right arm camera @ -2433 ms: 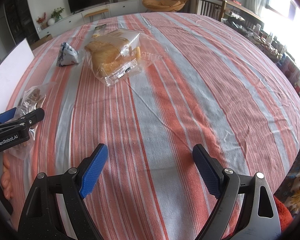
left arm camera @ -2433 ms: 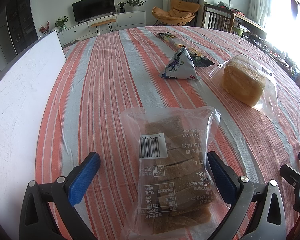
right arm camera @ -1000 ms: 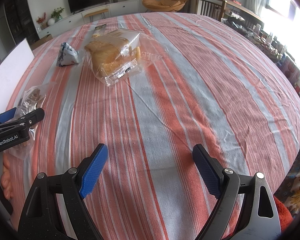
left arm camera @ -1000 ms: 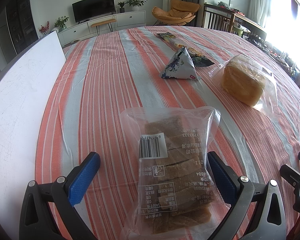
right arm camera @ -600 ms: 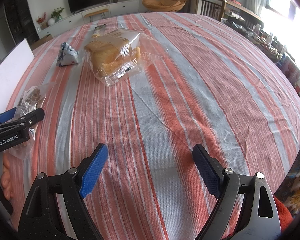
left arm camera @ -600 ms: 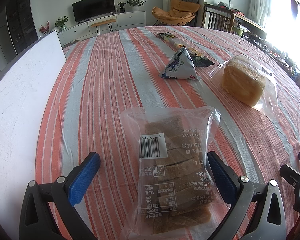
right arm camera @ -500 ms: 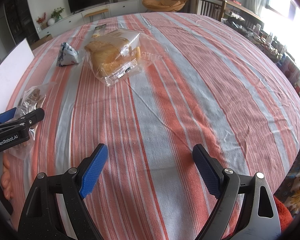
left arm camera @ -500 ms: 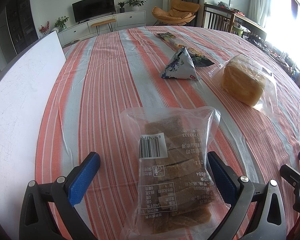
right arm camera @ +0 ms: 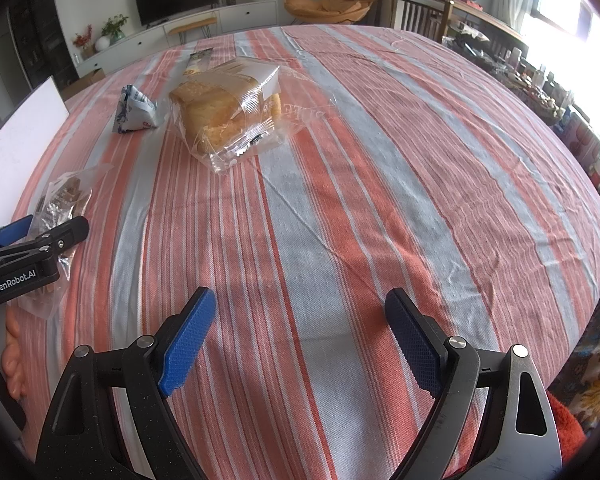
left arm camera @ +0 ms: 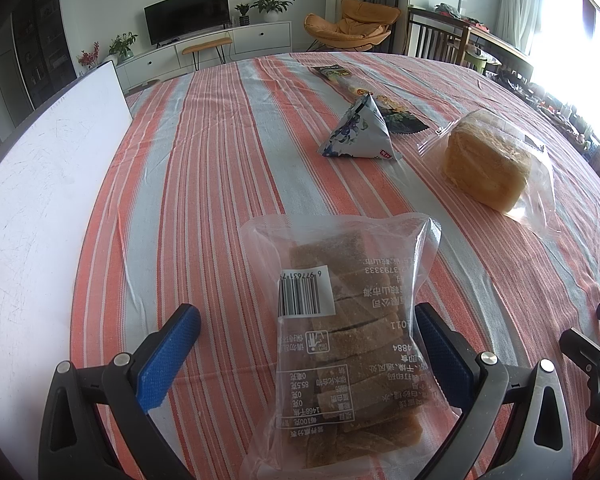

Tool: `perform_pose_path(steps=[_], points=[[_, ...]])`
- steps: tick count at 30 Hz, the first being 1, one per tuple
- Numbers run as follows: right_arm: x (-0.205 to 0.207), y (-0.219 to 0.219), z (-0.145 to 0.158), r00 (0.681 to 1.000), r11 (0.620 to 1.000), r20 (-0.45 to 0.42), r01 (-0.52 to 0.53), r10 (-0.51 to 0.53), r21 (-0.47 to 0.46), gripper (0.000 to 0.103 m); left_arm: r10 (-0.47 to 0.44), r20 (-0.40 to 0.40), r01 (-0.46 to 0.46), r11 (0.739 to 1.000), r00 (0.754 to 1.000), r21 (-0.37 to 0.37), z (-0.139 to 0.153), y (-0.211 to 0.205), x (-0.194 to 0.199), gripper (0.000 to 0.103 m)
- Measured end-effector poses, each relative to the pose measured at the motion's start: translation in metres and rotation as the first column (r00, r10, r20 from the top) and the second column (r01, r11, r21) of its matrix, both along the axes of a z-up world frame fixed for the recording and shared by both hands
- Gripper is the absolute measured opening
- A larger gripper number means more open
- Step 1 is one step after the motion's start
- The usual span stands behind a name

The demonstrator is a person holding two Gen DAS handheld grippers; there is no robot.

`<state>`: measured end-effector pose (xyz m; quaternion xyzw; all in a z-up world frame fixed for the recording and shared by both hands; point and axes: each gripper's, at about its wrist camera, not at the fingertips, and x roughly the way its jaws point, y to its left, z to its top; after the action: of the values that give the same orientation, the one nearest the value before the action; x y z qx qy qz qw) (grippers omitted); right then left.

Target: Organize snacks

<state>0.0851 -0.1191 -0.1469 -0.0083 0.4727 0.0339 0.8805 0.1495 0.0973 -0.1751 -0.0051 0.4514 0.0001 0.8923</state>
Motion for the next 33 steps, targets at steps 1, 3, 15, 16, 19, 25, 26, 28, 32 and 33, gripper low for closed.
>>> perform_pose_path(steps=[1, 3, 15, 16, 19, 25, 26, 28, 32, 33], points=[[0.0, 0.0, 0.0, 1.0, 1.0, 0.0, 0.0, 0.0, 0.0, 0.089, 0.0, 0.0, 0.0, 1.0, 1.0, 0.0, 0.0, 0.0, 0.0, 0.103], [0.0, 0.0, 0.0, 1.0, 1.0, 0.0, 0.0, 0.0, 0.0, 0.089, 0.0, 0.0, 0.0, 1.0, 1.0, 0.0, 0.0, 0.0, 0.0, 0.103], [0.0, 0.0, 0.0, 1.0, 1.0, 0.0, 0.0, 0.0, 0.0, 0.089, -0.001, -0.001, 0.001, 1.0, 1.0, -0.001, 0.0, 0.0, 0.0, 0.103], [0.0, 0.0, 0.0, 1.0, 1.0, 0.0, -0.001, 0.001, 0.0, 0.089, -0.002, -0.008, 0.002, 1.0, 1.0, 0.0, 0.0, 0.0, 0.001, 0.103], [0.0, 0.0, 0.0, 1.0, 1.0, 0.0, -0.001, 0.001, 0.0, 0.089, -0.015, -0.112, 0.013, 1.0, 0.994, -0.013, 0.004, 0.0, 0.013, 0.102], [0.0, -0.001, 0.0, 1.0, 1.0, 0.001, 0.0, 0.0, 0.0, 0.089, 0.001, -0.041, -0.01, 0.976, 0.999, -0.219, 0.064, 0.029, 0.015, 0.1], [0.0, -0.001, 0.0, 1.0, 1.0, 0.001, -0.001, 0.001, 0.0, 0.089, 0.014, -0.036, -0.022, 0.969, 0.999, -0.247, 0.069, 0.035, 0.013, 0.1], [0.0, -0.001, 0.0, 1.0, 1.0, 0.0, -0.001, 0.001, 0.001, 0.089, 0.038, -0.07, -0.056, 0.955, 0.997, -0.29, 0.066, 0.047, 0.011, 0.101], [-0.002, -0.01, 0.006, 1.0, 0.995, 0.015, -0.016, 0.014, 0.101, 0.089, 0.026, -0.188, -0.082, 0.952, 0.982, -0.296, 0.032, 0.045, 0.005, 0.101], [-0.005, -0.019, 0.013, 0.998, 0.978, 0.049, -0.041, 0.031, 0.207, 0.088, 0.0, -0.203, -0.062, 0.952, 0.979, -0.299, 0.024, 0.038, 0.002, 0.101]])
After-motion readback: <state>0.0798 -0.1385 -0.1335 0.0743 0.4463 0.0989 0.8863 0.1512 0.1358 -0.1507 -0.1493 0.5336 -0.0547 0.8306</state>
